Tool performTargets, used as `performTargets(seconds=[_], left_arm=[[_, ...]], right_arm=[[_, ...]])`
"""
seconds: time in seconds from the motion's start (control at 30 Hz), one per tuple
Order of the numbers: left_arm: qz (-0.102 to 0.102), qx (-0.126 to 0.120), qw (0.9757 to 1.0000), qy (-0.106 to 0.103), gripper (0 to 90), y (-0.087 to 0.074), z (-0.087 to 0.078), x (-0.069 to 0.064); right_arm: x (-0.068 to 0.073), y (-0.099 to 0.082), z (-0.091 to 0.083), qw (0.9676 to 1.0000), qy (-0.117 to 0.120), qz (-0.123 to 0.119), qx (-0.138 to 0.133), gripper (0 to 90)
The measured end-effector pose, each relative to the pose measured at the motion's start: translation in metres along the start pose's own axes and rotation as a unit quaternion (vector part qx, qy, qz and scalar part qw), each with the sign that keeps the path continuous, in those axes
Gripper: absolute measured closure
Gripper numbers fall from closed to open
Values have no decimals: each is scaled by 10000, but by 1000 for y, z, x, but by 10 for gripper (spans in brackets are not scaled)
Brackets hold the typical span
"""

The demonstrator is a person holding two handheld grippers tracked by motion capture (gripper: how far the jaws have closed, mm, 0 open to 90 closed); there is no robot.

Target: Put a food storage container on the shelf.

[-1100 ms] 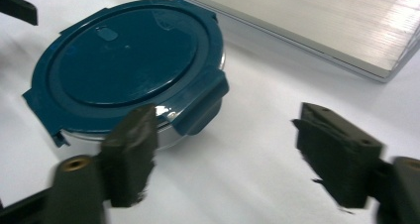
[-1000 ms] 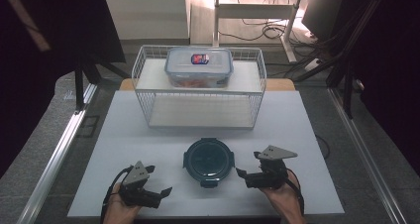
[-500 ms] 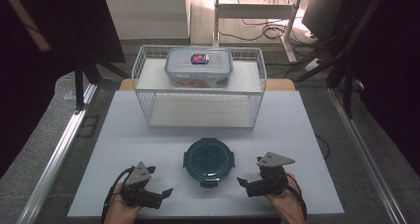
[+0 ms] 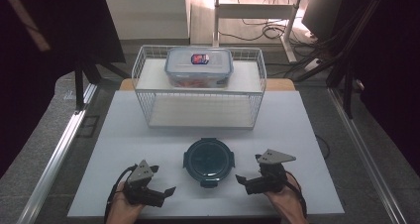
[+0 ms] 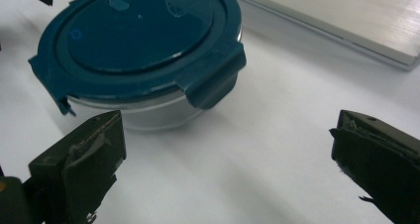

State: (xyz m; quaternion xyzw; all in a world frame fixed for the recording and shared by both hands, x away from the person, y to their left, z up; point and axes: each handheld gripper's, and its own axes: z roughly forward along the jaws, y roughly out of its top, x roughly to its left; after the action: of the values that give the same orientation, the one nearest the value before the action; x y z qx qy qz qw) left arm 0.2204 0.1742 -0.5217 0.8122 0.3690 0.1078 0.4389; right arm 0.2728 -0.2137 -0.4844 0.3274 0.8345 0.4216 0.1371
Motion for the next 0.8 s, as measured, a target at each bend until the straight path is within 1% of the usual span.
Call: performTargets(seconds=[0.13,0.2,0.23,0.3,0.33,0.43,0.5,0.57,0.63,0.7,0.8], left_arm=[[76,-120,9999,-49,47,13,1,-2],[107,-203,9997,-49,47,22,3,-1],[88,-236,9997,-51,48,24,3,0],[-19,-284,9995,-108,50,31,6,4],[-135,-283,9994,-161,49,35,8,8],[-363,-212,9984,-374,41,43,16,15],[-451,-187,9973,-557,41,50,23,17],[-455,-102,9963,-722,39,58,32,18],[-444,-41,9958,-800,38,65,38,17],[-411,64,9957,-822,41,72,45,16],[-437,210,9948,-892,51,77,53,17]], right_arm=[[3,6,7,9999,151,32,20,3],[6,10,10,9997,214,33,72,4],[7,12,13,9997,226,7,95,4],[8,17,16,9996,245,-14,148,6],[8,18,17,9995,262,-10,166,6],[8,24,20,9994,283,45,203,5],[7,26,22,9987,372,259,239,6],[5,28,25,9970,484,470,371,7],[4,30,29,9964,499,491,475,16],[2,33,32,9957,523,488,585,32],[-2,39,39,9943,641,567,641,56]])
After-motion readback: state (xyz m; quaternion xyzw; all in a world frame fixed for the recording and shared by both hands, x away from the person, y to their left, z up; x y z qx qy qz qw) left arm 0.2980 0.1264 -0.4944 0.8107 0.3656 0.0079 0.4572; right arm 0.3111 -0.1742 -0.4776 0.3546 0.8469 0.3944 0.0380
